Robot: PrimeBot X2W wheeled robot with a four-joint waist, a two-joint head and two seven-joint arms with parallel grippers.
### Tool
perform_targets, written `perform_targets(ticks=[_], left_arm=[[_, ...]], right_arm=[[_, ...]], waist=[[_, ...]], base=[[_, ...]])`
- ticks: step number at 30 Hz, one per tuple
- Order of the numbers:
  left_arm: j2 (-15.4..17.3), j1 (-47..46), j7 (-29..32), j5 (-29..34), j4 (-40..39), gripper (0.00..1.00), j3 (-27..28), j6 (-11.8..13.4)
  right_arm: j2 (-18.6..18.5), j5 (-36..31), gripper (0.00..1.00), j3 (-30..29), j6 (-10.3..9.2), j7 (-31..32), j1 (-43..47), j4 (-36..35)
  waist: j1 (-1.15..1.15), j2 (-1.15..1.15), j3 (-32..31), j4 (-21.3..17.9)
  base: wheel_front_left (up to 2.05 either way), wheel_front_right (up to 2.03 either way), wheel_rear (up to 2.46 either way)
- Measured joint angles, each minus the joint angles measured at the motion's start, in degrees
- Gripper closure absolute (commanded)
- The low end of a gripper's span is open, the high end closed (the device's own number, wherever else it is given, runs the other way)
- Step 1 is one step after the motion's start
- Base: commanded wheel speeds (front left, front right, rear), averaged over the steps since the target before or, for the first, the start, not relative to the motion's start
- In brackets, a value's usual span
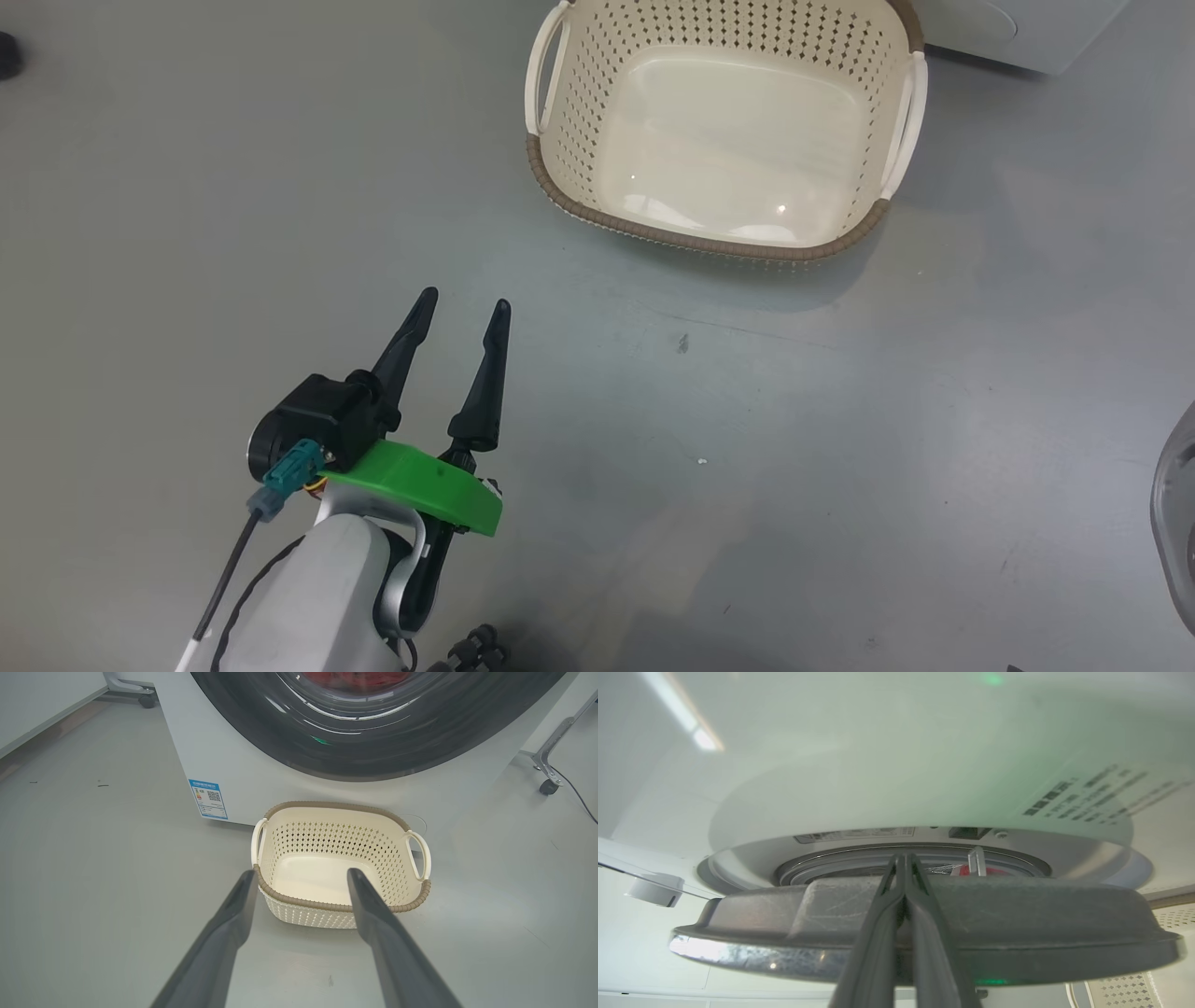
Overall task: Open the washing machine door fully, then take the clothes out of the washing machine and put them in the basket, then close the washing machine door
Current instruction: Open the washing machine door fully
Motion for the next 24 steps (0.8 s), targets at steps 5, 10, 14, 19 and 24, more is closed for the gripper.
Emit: perform_targets(ticks=[5,10,14,19,24], left_arm=[[0.0,0.0,0.0,0.0,0.1,0.0,0.0,0.0],[0.0,-0.1,0.0,0.1,0.1,0.0,0.1,0.0],[0.0,-0.1,0.0,0.1,0.2,0.0,0.1,0.2],[0.0,-0.1,0.0,0.1,0.3,0.0,0.1,0.2],[0.0,-0.1,0.0,0.5,0.5,0.0,0.1,0.2]], right_arm=[[-0.3,1.3,1.0,-0.5,-0.1,2.1,-0.5,1.0],[-0.7,2.0,1.0,-0.7,-0.13,4.1,-0.7,1.7],[-0.7,4.0,1.0,-1.4,-0.14,6.1,-0.7,2.4],[-0.7,4.3,1.0,-1.3,-0.55,7.8,-0.7,3.0],[-1.0,4.3,1.0,-0.9,-0.55,9.2,-0.3,3.8]], waist=[[0.0,0.0,-0.1,-0.2],[0.0,0.0,-0.2,-0.2],[0.0,0.0,-0.3,-0.2],[0.0,0.0,-0.5,-0.3],[0.0,0.0,-0.9,-0.4]], base=[[0.0,0.0,0.0],[0.0,0.0,0.0],[0.0,0.0,0.0],[0.0,0.0,0.0],[0.0,0.0,0.0]])
